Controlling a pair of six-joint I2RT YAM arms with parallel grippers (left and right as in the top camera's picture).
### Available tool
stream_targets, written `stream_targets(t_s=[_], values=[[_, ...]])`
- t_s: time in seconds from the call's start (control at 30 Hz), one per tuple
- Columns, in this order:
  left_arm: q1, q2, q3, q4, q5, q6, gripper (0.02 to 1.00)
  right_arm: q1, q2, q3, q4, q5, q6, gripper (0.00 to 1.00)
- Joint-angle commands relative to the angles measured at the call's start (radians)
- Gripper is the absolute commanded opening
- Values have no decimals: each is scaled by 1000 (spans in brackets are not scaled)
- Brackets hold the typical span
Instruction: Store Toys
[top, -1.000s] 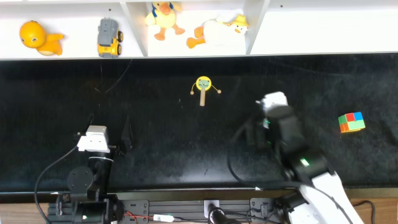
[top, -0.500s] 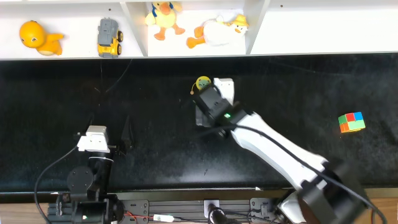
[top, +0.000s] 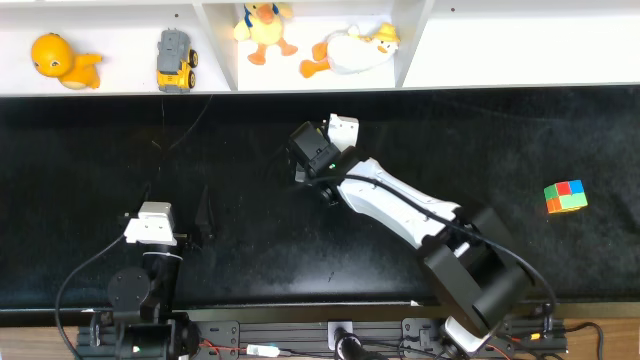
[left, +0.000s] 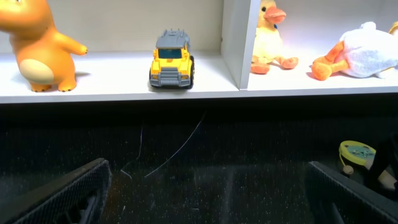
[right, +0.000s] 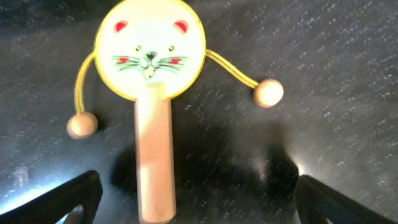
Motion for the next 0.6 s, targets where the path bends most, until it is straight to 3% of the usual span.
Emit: stream_targets(t_s=[0.03, 0.2, 0.3, 0.37, 0.43, 0.6], values=[[-5, -12, -2, -5, -14, -10, 998, 6, 35, 32, 14, -3, 47, 899], [-5, -12, -2, -5, -14, -10, 998, 4, 37, 32, 27, 18, 46, 577], [-5, -12, -2, -5, -14, -10, 998, 0, 36, 32, 31, 22, 46, 266], [-5, -12, -2, -5, -14, -10, 998, -9, 35, 32, 30, 7, 45, 126], [-5, -12, -2, -5, -15, -10, 998, -19, 24, 31, 29, -15, 45, 51], [-5, -12, -2, -5, -14, -10, 998, -53, -115, -24, 41, -10, 45, 38]])
